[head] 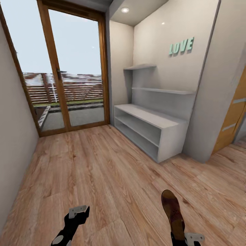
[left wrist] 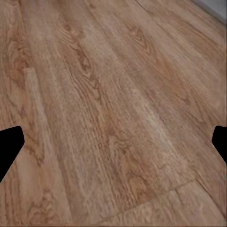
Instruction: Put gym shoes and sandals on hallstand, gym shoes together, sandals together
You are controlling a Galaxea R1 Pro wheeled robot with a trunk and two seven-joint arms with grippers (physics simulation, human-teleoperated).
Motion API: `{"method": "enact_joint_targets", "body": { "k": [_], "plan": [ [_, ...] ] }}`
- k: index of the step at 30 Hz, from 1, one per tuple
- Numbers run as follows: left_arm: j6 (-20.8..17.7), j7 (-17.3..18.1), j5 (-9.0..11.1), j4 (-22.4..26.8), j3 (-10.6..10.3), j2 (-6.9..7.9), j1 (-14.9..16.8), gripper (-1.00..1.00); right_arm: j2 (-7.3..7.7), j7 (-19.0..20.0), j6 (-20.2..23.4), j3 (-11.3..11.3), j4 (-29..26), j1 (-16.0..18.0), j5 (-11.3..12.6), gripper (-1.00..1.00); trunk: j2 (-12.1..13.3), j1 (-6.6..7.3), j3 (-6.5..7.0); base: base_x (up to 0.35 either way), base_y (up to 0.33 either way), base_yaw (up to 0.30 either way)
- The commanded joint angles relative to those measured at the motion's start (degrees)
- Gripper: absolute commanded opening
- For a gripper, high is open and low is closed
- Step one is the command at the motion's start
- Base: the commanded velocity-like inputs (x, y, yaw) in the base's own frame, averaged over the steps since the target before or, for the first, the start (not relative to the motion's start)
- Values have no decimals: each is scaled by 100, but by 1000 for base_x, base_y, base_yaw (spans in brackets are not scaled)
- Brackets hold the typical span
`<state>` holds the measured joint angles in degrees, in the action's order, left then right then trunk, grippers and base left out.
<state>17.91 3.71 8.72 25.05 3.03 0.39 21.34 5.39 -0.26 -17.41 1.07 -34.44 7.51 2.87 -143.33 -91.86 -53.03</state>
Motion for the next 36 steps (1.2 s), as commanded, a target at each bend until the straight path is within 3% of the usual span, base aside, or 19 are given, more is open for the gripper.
{"method": "enact_joint_targets", "body": {
  "k": [1,9,13,18,30,36],
  "plan": [
    [4,34,58,2,-24,4,2,100,-1,0,-17,-9,5,5,46,-100,-2,-2,-6,340,0,-265],
    [65,16,55,-46,-84,59,-87,100,-10,7,-17,-10,26,5,47,-100,-2,-2,-6,340,0,-266],
    [164,49,54,-28,-93,82,-493,100,-4,8,-17,-10,29,5,47,-100,-2,-2,-6,340,0,-266],
    [289,59,48,-7,-99,117,-688,100,-4,12,-17,-9,43,5,47,-100,-2,-2,-6,340,0,-266],
    [319,44,46,-70,-84,145,-748,100,-9,12,-17,-4,178,5,63,-100,-2,-2,-6,299,82,-267],
    [319,27,42,-70,-76,155,-746,100,-4,12,-17,1,175,5,300,-100,-2,-2,-6,50,50,-276]
  ]
}}
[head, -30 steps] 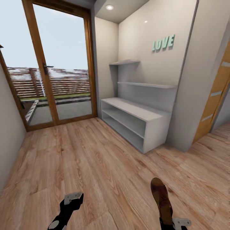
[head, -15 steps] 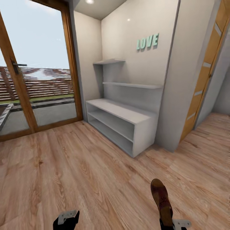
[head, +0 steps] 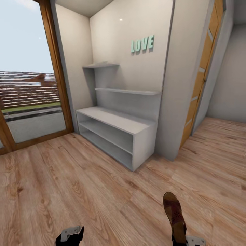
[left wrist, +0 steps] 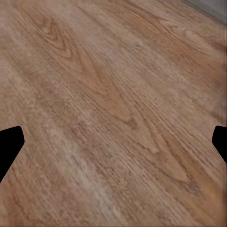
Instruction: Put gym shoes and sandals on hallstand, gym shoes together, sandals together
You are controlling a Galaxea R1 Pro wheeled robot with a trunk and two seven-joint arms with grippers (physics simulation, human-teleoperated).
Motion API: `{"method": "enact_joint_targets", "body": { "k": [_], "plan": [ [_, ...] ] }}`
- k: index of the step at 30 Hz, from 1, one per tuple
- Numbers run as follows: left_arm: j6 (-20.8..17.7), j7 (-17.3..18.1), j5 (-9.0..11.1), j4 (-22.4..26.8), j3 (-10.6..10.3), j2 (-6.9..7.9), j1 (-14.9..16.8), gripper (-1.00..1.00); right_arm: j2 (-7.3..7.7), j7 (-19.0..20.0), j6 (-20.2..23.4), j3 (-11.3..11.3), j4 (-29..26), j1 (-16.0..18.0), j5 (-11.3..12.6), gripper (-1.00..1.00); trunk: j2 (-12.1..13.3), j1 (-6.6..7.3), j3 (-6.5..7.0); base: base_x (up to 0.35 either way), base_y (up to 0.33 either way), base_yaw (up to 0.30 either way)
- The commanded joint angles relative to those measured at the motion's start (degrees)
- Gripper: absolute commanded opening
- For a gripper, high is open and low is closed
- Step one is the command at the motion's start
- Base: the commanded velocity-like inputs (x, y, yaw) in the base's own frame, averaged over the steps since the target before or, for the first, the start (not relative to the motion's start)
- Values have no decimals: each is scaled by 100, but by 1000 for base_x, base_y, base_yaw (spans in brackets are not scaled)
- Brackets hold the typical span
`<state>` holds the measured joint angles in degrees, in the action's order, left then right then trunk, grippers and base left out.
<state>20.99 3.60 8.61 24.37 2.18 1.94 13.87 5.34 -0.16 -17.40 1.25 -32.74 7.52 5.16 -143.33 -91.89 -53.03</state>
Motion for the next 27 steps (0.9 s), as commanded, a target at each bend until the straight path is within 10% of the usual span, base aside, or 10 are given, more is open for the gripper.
{"method": "enact_joint_targets", "body": {
  "k": [1,27],
  "plan": [
    [11,37,54,-2,9,2,1,100,2,3,-18,-17,5,4,101,-100,-2,1,-5,16,16,-280],
    [-6,36,62,-27,-11,-7,2,100,2,9,-18,-26,13,4,231,-100,-2,1,-5,2,2,-283]
  ]
}}
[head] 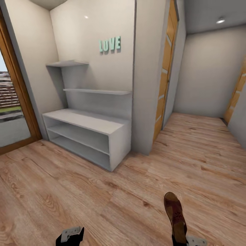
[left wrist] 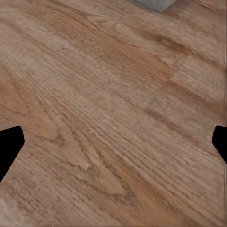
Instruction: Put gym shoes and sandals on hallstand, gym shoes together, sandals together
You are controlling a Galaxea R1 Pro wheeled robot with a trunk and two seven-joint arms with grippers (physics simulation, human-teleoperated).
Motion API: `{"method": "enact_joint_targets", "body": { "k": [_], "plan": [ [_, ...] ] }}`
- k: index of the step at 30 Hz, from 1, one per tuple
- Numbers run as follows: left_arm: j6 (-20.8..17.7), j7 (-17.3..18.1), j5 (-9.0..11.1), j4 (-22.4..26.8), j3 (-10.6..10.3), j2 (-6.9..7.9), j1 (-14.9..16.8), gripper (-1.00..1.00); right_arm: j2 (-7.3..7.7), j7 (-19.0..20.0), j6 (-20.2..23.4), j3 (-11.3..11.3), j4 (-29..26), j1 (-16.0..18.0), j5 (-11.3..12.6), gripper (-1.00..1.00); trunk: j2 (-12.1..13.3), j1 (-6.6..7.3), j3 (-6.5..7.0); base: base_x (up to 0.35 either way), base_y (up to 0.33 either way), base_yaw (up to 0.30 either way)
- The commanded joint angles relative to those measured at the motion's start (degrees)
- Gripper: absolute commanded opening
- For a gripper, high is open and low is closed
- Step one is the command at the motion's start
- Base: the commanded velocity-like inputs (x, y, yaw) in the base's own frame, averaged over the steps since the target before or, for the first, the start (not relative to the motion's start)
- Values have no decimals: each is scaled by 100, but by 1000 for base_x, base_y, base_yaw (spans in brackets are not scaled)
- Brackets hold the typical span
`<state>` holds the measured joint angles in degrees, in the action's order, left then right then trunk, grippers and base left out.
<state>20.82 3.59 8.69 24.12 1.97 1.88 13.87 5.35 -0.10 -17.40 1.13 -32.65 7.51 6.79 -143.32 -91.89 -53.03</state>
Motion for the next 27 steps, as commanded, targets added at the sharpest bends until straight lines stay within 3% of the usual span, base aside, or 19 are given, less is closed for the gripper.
{"method": "enact_joint_targets", "body": {
  "k": [1,20,27],
  "plan": [
    [11,37,51,-3,8,-1,1,100,2,2,-18,-13,4,4,68,-100,-2,1,-5,0,0,-283],
    [18,56,53,-4,5,-3,1,100,5,1,-18,-11,-14,4,77,-100,-2,1,-5,3,3,-283],
    [19,63,53,-4,5,-3,1,100,2,1,-18,-16,-12,4,77,-100,-2,1,-5,88,188,-283]
  ]
}}
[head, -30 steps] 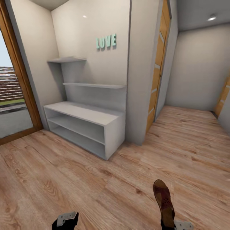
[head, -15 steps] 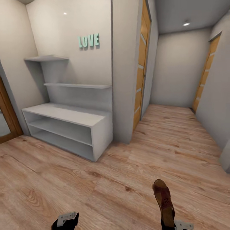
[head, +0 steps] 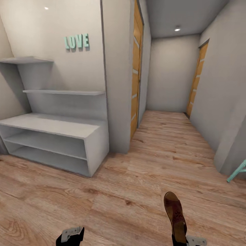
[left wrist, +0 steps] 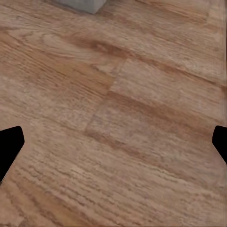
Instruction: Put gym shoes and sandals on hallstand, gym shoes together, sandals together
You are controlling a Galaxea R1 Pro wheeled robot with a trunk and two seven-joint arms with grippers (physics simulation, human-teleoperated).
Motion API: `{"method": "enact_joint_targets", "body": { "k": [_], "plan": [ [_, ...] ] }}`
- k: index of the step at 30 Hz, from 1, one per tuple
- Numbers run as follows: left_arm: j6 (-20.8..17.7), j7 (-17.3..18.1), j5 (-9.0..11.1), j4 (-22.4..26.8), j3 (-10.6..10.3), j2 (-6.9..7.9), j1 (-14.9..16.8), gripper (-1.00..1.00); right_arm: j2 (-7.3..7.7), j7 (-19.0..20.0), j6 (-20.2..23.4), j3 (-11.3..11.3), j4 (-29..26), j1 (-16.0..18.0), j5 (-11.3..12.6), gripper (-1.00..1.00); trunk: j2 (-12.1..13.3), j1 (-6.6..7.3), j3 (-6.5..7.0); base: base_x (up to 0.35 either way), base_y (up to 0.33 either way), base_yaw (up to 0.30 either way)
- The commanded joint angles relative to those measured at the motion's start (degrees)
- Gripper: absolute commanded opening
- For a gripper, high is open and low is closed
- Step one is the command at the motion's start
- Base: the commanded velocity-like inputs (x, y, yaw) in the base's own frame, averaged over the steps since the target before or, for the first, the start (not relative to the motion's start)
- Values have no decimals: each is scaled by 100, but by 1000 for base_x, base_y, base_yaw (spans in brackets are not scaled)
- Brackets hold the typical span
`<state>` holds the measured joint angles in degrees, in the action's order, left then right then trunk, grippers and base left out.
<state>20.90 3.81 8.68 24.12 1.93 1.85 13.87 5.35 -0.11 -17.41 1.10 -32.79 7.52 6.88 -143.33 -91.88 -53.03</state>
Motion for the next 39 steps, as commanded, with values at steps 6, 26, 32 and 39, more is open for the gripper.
{"method": "enact_joint_targets", "body": {
  "k": [6,26,32,39],
  "plan": [
    [13,44,55,-4,9,5,2,100,3,2,-17,-13,1,4,68,-100,-2,0,-6,115,281,-283],
    [20,50,55,-4,17,9,-2,100,1,2,-17,-13,0,4,66,-100,-2,0,-6,95,292,-283],
    [17,49,55,-4,18,9,-2,100,2,2,-17,-13,1,4,65,-100,-2,0,-6,5,73,-283],
    [11,44,55,-7,18,9,-7,100,2,2,-17,-13,1,4,60,-100,-2,0,-6,0,3,-283]
  ]
}}
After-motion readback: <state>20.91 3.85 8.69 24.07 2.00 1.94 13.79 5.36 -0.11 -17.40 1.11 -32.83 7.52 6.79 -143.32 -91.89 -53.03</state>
